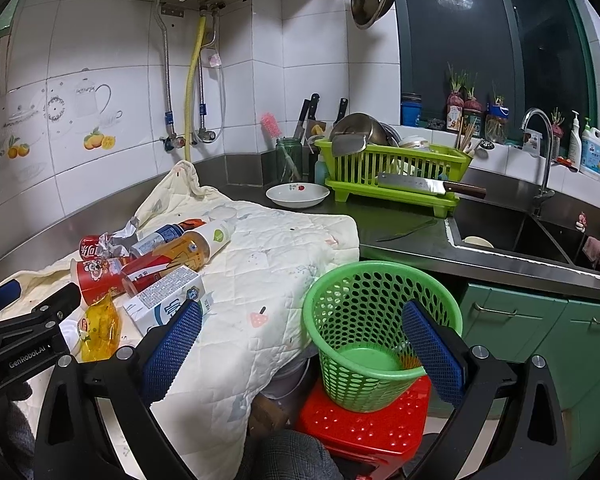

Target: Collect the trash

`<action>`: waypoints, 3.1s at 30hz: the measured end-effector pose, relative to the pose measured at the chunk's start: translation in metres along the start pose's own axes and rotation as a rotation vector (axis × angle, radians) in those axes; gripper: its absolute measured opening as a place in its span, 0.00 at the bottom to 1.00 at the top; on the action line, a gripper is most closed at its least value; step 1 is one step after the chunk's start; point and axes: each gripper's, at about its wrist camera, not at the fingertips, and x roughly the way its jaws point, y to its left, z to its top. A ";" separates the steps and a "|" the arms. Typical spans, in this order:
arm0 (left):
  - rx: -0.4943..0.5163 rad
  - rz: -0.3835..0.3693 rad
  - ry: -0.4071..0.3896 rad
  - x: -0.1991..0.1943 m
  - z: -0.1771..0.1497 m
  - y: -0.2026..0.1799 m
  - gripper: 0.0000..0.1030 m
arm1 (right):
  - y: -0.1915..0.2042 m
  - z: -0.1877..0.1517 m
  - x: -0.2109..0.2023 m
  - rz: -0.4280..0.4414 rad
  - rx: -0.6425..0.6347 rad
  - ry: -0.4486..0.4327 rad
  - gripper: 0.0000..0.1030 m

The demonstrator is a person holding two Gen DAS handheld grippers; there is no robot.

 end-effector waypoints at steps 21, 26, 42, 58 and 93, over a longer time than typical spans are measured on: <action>-0.028 0.033 0.007 0.000 -0.005 0.010 0.95 | 0.003 -0.001 0.003 0.007 -0.004 0.010 0.94; -0.028 0.037 0.006 -0.001 -0.005 0.010 0.95 | 0.004 -0.001 0.005 0.009 -0.009 0.010 0.94; -0.041 0.048 0.013 0.002 -0.006 0.015 0.95 | 0.008 -0.004 0.010 0.016 -0.022 0.017 0.94; -0.056 0.064 0.018 0.003 -0.008 0.022 0.95 | 0.015 -0.005 0.010 0.017 -0.038 0.015 0.94; -0.128 0.199 0.055 0.021 -0.002 0.085 0.92 | 0.061 0.011 0.068 0.150 -0.103 0.127 0.94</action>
